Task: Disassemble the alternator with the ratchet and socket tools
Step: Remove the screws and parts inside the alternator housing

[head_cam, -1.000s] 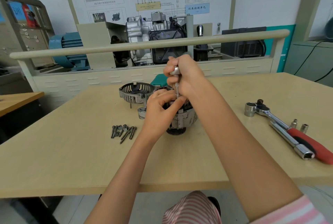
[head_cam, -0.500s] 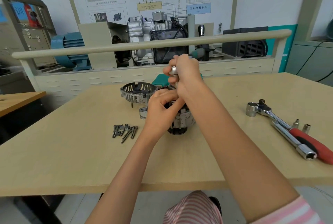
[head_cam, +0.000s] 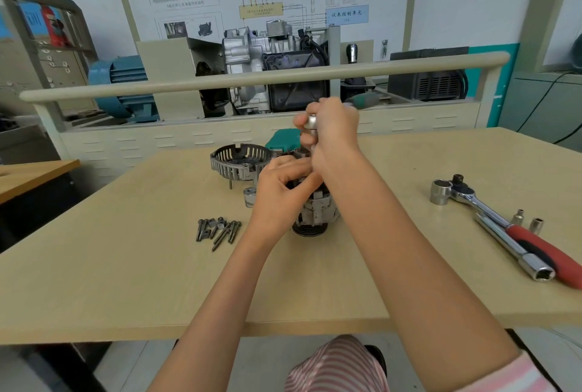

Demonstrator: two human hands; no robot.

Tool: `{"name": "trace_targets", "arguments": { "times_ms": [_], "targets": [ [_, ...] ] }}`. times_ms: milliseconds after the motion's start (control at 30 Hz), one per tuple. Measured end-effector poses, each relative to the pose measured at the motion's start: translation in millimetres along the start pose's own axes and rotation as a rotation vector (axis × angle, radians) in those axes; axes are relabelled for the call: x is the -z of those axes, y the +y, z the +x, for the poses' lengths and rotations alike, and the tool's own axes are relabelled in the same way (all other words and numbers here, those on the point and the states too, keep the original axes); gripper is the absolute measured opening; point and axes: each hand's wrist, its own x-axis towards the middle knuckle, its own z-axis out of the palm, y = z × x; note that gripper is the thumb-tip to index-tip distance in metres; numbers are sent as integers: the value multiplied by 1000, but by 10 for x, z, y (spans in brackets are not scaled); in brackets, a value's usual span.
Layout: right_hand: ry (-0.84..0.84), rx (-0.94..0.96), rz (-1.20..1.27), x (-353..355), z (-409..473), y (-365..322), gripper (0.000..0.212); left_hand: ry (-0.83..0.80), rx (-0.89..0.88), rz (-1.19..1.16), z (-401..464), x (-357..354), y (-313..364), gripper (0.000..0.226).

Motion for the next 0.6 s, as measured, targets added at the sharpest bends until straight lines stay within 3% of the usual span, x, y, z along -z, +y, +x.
{"name": "trace_targets", "arguments": {
  "times_ms": [67, 167, 233, 333, 400, 467, 533, 600],
  "targets": [
    [-172, -201, -46, 24, 34, -74, 24, 2, 18, 16, 0, -8, 18, 20],
    [-439, -454, 4, 65, 108, -142, 26, -21, -4, 39, -4, 10, 33, 40],
    [-522, -516, 21, 86, 116, -148, 23, -27, -35, 36, -5, 28, 32, 43],
    [-339, -379, 18, 46, 63, -94, 24, -32, -45, 9, -2, 34, 18, 29],
    [-55, -79, 34, 8, 27, -2, 24, -1, -12, -1, 0, 5, 25, 29],
    [91, 125, 73, 2, 6, 65, 20, 39, 30, -10, 7, -10, 18, 41],
    [9, 52, 38, 16, 14, 35, 21, 35, 55, -13, -3, -13, 18, 34],
    [-242, -216, -5, 46, 40, -59, 23, 8, 54, -1, -7, -6, 27, 14]
  ]
}}
